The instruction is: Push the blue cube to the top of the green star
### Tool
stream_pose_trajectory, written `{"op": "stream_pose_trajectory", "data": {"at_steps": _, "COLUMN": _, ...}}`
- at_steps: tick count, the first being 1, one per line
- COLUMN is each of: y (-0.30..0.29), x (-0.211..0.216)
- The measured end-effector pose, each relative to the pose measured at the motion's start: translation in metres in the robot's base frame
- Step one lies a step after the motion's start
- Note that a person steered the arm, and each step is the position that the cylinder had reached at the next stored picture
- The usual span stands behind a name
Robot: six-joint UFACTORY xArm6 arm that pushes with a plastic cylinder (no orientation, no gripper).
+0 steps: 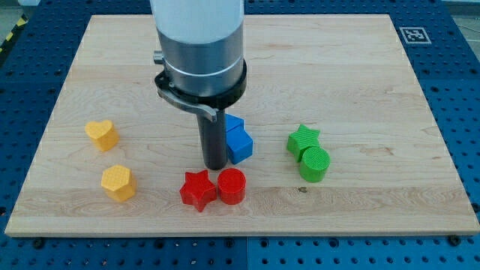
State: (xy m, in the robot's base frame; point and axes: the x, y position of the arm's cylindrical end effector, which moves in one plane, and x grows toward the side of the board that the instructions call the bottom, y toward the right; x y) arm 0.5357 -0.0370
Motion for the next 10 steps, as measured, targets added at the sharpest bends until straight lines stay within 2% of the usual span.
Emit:
{"op": "stream_pose_trajectory", "data": {"at_steps": 1, "y": 0.018, "x": 0.005}}
{"op": "stream_pose_trajectory", "data": {"at_steps": 4, "y": 0.027, "x": -0.059}}
{"op": "stream_pose_trajectory", "data": {"at_steps": 5, "y": 0.05, "x": -0.069}}
{"op": "stream_pose_trajectory", "data": {"at_steps": 9, "y": 0.079, "x": -0.075}}
{"op": "stream_pose_trajectory", "data": {"at_steps": 10, "y": 0.08, "x": -0.065}}
